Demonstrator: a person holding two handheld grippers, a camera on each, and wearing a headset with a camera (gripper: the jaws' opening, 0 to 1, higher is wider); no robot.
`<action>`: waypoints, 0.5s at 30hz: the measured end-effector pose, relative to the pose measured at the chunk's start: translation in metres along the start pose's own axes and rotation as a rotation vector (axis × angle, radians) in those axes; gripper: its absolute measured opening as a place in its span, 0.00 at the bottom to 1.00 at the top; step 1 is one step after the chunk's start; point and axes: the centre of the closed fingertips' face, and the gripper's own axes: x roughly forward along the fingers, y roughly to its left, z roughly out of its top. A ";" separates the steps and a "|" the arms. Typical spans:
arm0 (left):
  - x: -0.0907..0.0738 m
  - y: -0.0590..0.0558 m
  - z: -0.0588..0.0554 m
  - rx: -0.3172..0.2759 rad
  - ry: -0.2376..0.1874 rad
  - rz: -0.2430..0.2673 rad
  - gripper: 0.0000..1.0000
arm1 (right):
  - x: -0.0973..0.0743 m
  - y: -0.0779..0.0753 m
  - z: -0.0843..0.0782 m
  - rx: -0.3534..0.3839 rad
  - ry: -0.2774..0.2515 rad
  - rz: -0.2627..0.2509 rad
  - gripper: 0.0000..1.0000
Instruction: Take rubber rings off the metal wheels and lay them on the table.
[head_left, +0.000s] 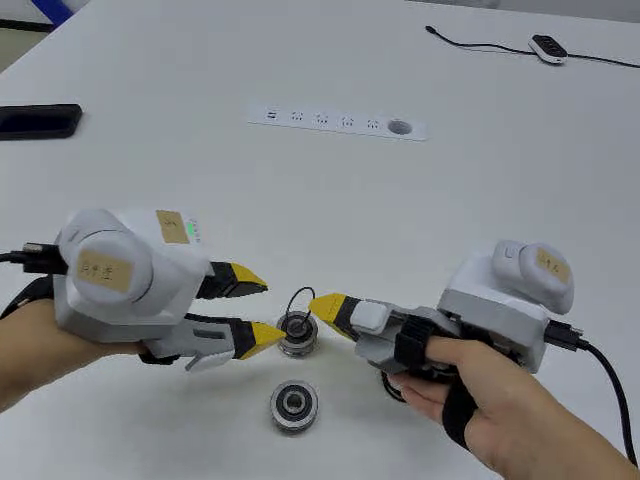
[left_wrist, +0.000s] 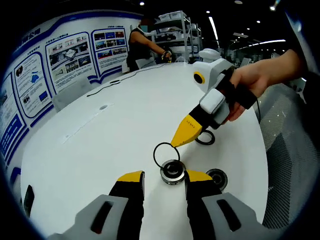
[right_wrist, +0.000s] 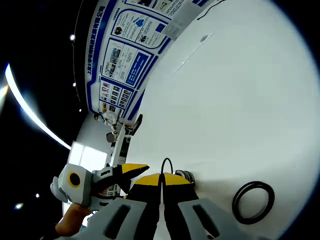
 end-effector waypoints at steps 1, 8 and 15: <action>-0.003 0.000 0.002 -0.026 -0.021 0.006 0.33 | -0.004 -0.002 0.002 0.002 -0.006 -0.004 0.02; -0.012 -0.009 0.008 -0.066 -0.083 0.025 0.39 | -0.033 -0.026 0.007 0.043 -0.048 -0.057 0.02; -0.018 -0.011 0.010 -0.094 -0.116 0.058 0.45 | -0.058 -0.047 0.003 0.081 -0.076 -0.108 0.02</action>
